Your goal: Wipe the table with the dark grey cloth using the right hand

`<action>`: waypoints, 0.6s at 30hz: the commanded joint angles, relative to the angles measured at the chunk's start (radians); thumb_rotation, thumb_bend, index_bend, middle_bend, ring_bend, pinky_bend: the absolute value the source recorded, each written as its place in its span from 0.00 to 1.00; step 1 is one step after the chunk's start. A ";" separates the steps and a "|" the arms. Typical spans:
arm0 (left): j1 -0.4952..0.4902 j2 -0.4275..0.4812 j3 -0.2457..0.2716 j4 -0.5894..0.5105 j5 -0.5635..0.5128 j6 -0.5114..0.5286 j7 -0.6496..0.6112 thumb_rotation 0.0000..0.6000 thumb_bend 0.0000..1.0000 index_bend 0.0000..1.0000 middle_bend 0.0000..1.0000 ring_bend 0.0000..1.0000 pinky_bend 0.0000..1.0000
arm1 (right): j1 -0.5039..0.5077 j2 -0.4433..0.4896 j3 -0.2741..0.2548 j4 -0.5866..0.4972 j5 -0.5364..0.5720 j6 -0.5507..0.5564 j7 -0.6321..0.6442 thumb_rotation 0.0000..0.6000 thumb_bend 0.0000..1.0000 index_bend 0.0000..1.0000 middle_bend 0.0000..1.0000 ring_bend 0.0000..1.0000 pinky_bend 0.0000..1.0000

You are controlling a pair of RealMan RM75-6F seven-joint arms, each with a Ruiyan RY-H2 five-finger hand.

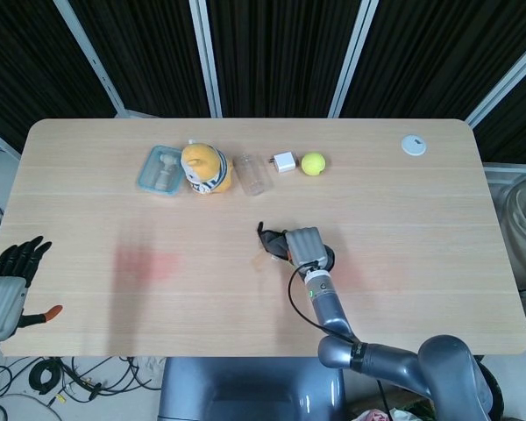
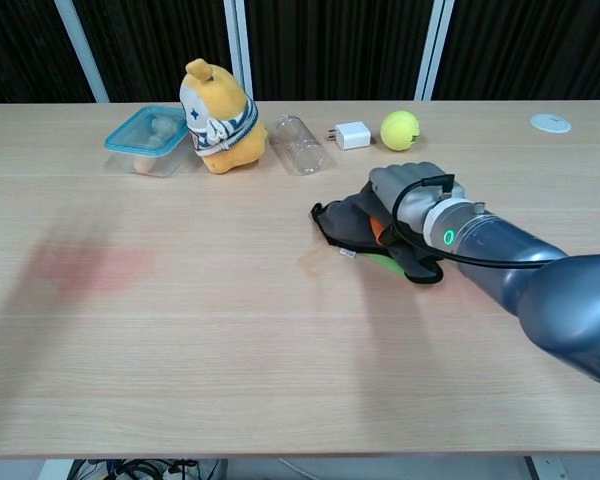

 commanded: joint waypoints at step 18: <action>-0.002 0.002 0.001 -0.009 -0.007 -0.008 0.003 1.00 0.00 0.00 0.00 0.00 0.00 | 0.010 -0.076 0.040 0.095 -0.072 -0.052 0.034 1.00 0.71 0.78 0.66 0.73 0.83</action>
